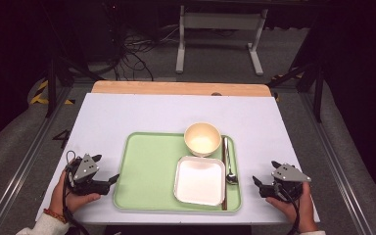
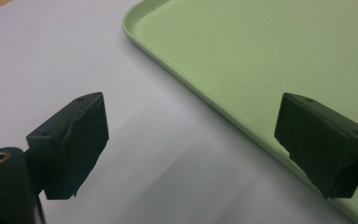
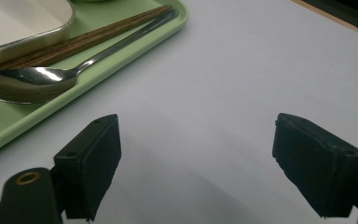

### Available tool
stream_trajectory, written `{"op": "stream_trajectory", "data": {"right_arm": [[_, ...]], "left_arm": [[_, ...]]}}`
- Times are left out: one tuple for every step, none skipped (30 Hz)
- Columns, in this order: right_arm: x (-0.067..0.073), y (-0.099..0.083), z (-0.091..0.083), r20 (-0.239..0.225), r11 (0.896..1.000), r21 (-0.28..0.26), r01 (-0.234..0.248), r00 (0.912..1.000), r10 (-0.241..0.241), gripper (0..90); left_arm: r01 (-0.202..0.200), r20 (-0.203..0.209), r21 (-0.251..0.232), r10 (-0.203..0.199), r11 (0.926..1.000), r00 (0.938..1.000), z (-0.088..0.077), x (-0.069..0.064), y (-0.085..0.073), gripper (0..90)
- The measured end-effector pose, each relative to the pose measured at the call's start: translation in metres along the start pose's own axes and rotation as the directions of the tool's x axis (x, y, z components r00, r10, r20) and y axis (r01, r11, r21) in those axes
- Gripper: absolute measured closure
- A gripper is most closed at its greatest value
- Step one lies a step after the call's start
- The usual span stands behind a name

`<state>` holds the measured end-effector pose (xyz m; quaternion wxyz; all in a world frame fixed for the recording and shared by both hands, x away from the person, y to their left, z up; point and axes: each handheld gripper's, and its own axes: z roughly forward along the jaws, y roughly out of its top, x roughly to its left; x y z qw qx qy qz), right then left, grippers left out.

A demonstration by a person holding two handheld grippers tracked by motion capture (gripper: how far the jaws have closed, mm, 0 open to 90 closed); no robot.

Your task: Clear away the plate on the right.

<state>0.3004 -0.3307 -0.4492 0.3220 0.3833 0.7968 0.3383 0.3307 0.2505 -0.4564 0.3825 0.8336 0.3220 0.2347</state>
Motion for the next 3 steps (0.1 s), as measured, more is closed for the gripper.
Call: {"op": "stream_trajectory", "data": {"right_arm": [[0.0002, -0.0001, -0.0005, 0.0, 1.0, -0.001, 0.0, 1.0, 0.0, 16.0], [0.0004, -0.0003, -0.001, -0.001, 1.0, 0.001, 0.0, 1.0, 0.0, 16.0], [0.0004, -0.0003, -0.001, -0.001, 1.0, 0.001, 0.0, 1.0, 0.0, 16.0]], "left_arm": [[0.001, -0.002, -0.001, -0.001, 1.0, 1.0, 0.0002, -0.0001, 0.0004, 10.7], [0.002, -0.001, -0.003, -0.002, 1.0, 1.0, 0.0007, 0.0, 0.0008, 10.7], [0.002, -0.001, -0.003, -0.002, 1.0, 1.0, 0.0007, 0.0, 0.0008, 10.7]]}}
